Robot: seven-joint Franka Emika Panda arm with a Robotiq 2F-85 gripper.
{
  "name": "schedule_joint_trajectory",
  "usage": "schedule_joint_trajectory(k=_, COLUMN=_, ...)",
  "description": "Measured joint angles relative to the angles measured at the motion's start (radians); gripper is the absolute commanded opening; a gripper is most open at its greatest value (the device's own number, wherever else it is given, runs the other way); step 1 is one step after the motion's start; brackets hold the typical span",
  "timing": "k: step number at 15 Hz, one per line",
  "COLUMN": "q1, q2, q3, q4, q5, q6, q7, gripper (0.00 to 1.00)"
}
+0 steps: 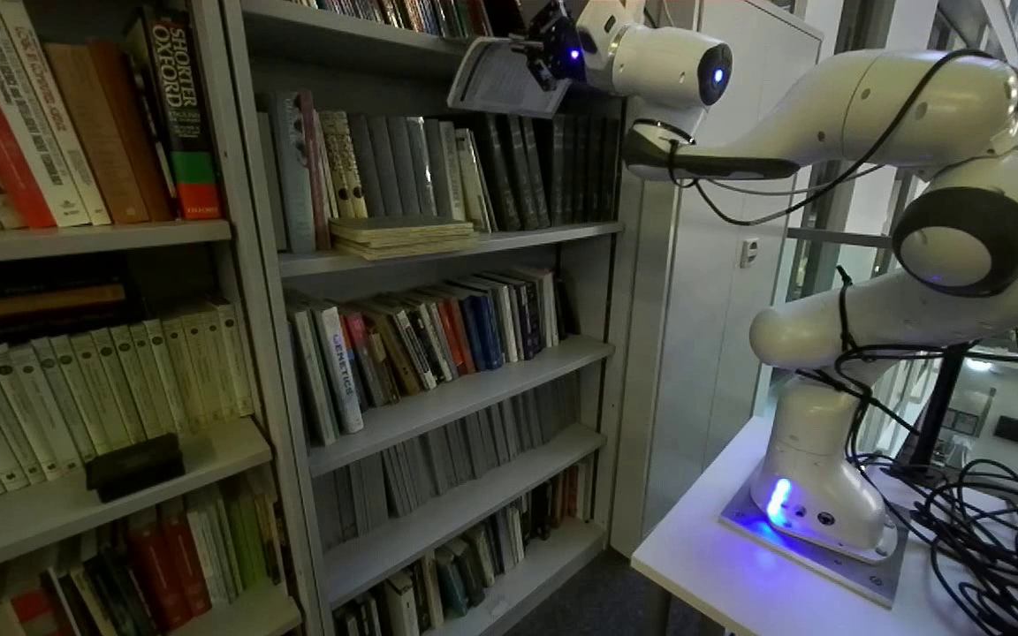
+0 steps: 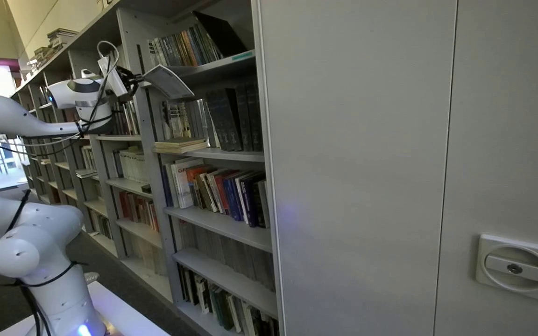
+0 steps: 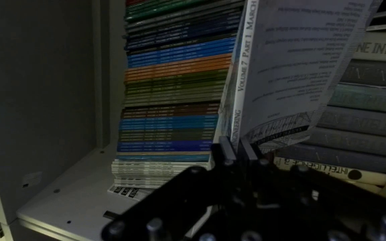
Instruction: Take the book that lies on top of the standing books and put it on the pile, and pull out another book and put it on the pile
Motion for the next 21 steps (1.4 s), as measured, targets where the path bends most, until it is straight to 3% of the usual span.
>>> schedule_joint_trajectory(k=4, q1=0.011, q2=0.001, q3=0.013, q4=-0.034, q5=0.000, q6=0.000, q7=0.000, gripper=0.02)
schedule_joint_trajectory(k=8, q1=0.070, q2=0.011, q3=0.014, q4=-0.078, q5=0.000, q6=0.000, q7=0.000, gripper=0.02)
schedule_joint_trajectory(k=14, q1=0.185, q2=0.015, q3=-0.057, q4=-0.173, q5=-0.001, q6=0.000, q7=-0.004, gripper=0.02)
schedule_joint_trajectory(k=21, q1=0.197, q2=0.013, q3=-0.041, q4=-0.173, q5=0.008, q6=0.000, q7=-0.004, gripper=0.02)
